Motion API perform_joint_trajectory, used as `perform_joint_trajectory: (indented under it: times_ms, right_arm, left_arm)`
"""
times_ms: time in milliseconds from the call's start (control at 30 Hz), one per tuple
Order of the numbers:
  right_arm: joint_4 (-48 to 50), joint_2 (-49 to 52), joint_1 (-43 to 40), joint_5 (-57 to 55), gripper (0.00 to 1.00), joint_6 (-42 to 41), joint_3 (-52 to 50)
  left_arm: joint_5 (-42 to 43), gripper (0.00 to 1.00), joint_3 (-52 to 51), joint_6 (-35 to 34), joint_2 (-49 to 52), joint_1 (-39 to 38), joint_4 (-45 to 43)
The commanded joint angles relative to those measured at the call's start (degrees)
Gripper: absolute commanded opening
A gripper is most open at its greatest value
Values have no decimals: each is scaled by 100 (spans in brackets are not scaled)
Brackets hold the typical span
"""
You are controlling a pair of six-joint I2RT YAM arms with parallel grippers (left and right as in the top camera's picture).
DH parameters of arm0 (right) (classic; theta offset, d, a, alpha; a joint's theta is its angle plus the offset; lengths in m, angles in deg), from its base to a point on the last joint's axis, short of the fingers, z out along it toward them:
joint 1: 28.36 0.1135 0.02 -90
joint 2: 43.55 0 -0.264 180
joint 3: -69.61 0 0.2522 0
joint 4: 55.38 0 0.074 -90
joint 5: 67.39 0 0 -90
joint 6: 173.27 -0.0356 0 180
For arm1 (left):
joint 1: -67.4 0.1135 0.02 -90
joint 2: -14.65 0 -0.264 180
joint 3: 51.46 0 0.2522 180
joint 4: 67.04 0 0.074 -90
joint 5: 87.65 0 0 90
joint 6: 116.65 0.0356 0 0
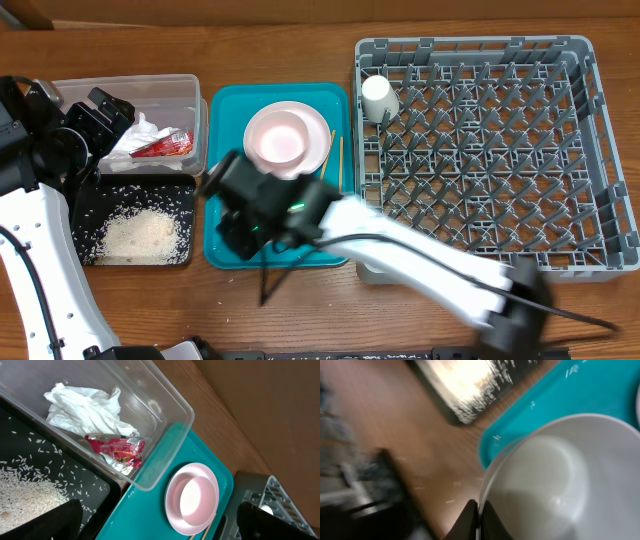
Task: Sort waste into correct bins and load items into the dishwasher
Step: 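Lift the grey bowl and carry it right to the dish rack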
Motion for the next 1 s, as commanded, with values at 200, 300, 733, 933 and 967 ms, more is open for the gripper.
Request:
perform_joint_trajectory:
  times_ms: [200,300,733,933,967]
  right_arm:
    - [-1270,-1403,-2306,2658,4,-584,190]
    - [-1517,-1408,-3049,3259,4,-584,107]
    - [-708,-1408,-4774,5219,4,-439,-1915]
    - [153,-1408,-5388,6520,4,-424,-3355]
    - [179,-1408,-5488,6616,4,-369,-3560]
  left_arm:
    - [0,100,149,-52,-2,-37,7]
    - [-2,100,149,-52,-2,-37,7]
    - [-2,100,149,-52,-2,-37,9]
    - [-2,100,149,-52,-2,-37,7]
    - [-2,100,149,-50,-2,-37,9]
